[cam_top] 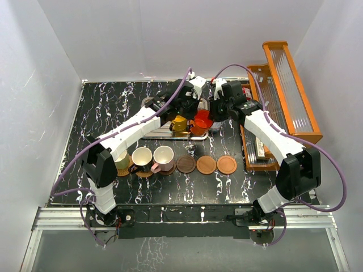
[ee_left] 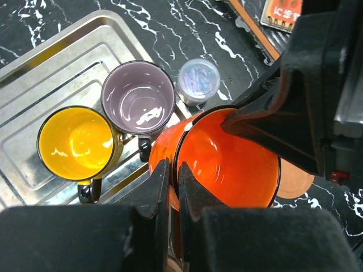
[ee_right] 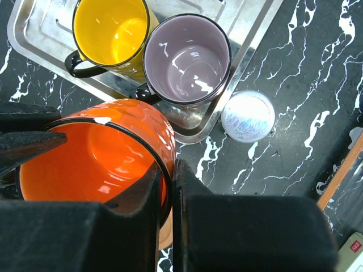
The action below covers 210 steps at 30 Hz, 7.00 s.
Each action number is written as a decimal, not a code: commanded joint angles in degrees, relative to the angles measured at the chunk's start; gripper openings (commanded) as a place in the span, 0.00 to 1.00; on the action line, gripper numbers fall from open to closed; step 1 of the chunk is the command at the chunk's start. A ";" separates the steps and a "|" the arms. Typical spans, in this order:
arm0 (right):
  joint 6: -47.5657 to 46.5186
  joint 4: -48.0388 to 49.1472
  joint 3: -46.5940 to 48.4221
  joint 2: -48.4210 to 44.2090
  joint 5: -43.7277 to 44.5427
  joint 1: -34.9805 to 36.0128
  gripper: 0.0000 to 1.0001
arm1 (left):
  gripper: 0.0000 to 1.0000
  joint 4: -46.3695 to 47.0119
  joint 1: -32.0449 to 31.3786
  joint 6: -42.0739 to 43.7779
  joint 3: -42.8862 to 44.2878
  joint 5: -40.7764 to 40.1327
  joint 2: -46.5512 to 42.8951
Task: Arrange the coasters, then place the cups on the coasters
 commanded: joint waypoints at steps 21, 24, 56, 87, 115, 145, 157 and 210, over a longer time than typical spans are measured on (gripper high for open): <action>-10.44 4.08 -5.06 -7.13 -2.14 2.54 0.00 | 0.74 -7.65 10.41 14.19 -1.70 13.85 -11.94; -11.93 4.89 -7.84 -8.01 -1.45 5.78 0.00 | 0.80 -7.54 15.42 13.02 -1.36 14.75 -12.89; -5.84 11.26 -13.56 0.23 8.33 22.51 0.00 | 0.99 -4.82 23.07 13.18 -2.00 11.54 -13.44; -5.18 10.50 -14.83 1.74 8.04 22.99 0.02 | 0.99 -4.73 23.07 13.95 -2.91 11.89 -13.77; -10.58 -0.36 9.48 9.19 10.27 6.14 0.61 | 0.99 -3.46 23.03 13.97 -7.67 15.23 -14.69; -8.51 -5.65 28.21 32.22 8.08 1.30 0.39 | 0.99 -2.97 23.00 14.16 -8.45 16.53 -16.30; -11.45 -9.85 33.26 30.25 9.16 0.73 0.10 | 0.99 -3.04 23.07 14.45 -8.62 16.80 -16.33; -13.60 -11.83 29.18 31.18 -0.35 -3.74 0.16 | 0.99 -3.44 23.07 14.72 -8.19 18.92 -16.00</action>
